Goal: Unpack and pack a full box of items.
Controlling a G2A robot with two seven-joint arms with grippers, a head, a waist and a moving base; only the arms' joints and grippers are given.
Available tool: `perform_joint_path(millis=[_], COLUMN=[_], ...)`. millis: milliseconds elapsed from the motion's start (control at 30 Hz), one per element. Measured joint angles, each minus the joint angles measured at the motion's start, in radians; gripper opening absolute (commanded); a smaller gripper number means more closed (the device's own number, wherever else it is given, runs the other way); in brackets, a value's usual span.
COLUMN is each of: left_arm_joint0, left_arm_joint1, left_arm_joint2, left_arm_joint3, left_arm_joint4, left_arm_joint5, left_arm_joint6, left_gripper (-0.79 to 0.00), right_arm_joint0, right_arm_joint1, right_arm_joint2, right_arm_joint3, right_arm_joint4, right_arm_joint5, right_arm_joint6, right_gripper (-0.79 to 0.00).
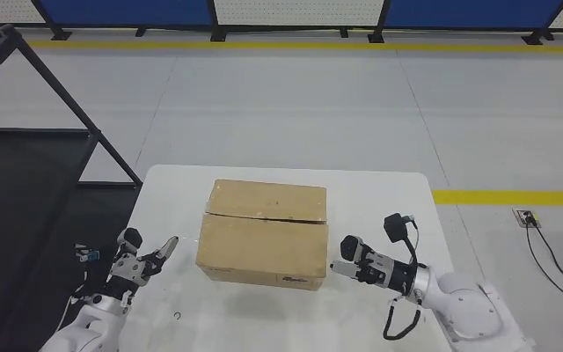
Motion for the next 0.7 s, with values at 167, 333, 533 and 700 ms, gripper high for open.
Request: perform_joint_path(millis=[167, 333, 533, 700], left_arm_joint0=[-0.018, -0.055, -0.099, -0.102], left_arm_joint1=[0.000, -0.004, -0.010, -0.011], left_arm_joint2=[0.026, 0.090, 0.159, 0.175], left_arm_joint3=[0.055, 0.102, 0.140, 0.140], left_arm_joint4=[0.060, 0.131, 0.163, 0.170], left_arm_joint5=[0.030, 0.051, 0.054, 0.046], left_arm_joint6=[-0.026, -0.039, -0.040, -0.034], left_gripper=[0.000, 0.000, 0.000, 0.000], right_arm_joint0=[0.027, 0.033, 0.038, 0.042], right_arm_joint1=[-0.006, -0.007, -0.006, -0.006], right_arm_joint2=[-0.032, -0.033, -0.042, -0.049], right_arm_joint3=[0.035, 0.044, 0.054, 0.068], right_arm_joint4=[0.003, 0.013, 0.014, -0.012], right_arm_joint5=[-0.006, -0.014, -0.017, -0.010], right_arm_joint6=[-0.066, -0.100, -0.106, -0.125], right_gripper=[0.000, 0.000, 0.000, 0.000])
